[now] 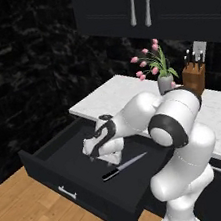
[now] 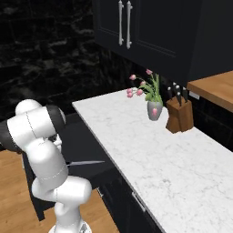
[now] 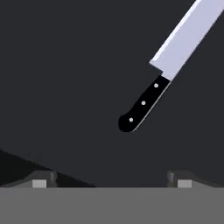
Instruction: Pick up the knife from the drawer and place it on the cutting board. Then place the meat from the plate to the cutting board.
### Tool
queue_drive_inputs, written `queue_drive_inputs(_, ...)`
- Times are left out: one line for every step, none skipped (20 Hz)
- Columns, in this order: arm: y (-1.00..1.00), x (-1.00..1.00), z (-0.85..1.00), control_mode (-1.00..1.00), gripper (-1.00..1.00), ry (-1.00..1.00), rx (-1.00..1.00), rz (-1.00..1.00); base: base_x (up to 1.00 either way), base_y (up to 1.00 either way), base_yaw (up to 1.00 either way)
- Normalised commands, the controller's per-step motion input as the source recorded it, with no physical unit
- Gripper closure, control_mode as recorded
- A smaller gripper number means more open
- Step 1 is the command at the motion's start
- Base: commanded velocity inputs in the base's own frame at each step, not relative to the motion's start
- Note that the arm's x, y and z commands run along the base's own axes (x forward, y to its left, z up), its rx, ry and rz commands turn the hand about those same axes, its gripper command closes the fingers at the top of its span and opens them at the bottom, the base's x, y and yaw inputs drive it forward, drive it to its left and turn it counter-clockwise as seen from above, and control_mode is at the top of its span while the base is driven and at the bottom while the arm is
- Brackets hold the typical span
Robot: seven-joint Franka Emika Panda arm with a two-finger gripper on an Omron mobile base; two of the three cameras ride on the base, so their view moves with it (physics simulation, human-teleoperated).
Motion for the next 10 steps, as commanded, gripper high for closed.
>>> queue_drive_inputs(-0.11,0.37,-0.53,-1.0,-1.0,0.01,0.0,-0.61,0.0,0.0,0.0)
queue_drive_inputs(-0.24,0.41,-0.48,-1.0,-1.0,0.05,0.0,-0.56,0.0,0.0,0.0)
queue_drive_inputs(-0.31,0.41,-0.41,-1.0,-1.0,0.07,0.0,-0.51,0.0,0.0,0.0)
queue_drive_inputs(-0.33,0.43,-0.34,-1.0,-1.0,0.11,-0.01,-0.46,0.0,0.0,0.0)
queue_drive_inputs(-0.14,0.33,-0.21,-1.0,-1.0,0.12,0.0,-0.35,0.0,0.0,0.0)
queue_drive_inputs(-0.04,0.3,-0.16,-1.0,-1.0,0.16,-0.01,-0.29,0.0,0.0,0.0)
queue_drive_inputs(0.0,0.13,-0.06,-1.0,-1.0,0.17,-0.03,-0.19,0.0,0.0,0.0)
queue_drive_inputs(-0.02,0.05,-0.04,-1.0,-1.0,0.17,-0.03,-0.15,0.0,0.0,0.0)
queue_drive_inputs(-0.04,0.04,-0.01,-1.0,-1.0,0.17,-0.04,-0.09,0.0,0.0,0.0)
queue_drive_inputs(-0.01,0.01,-0.01,-1.0,-1.0,0.15,-0.03,-0.03,0.0,0.0,0.0)
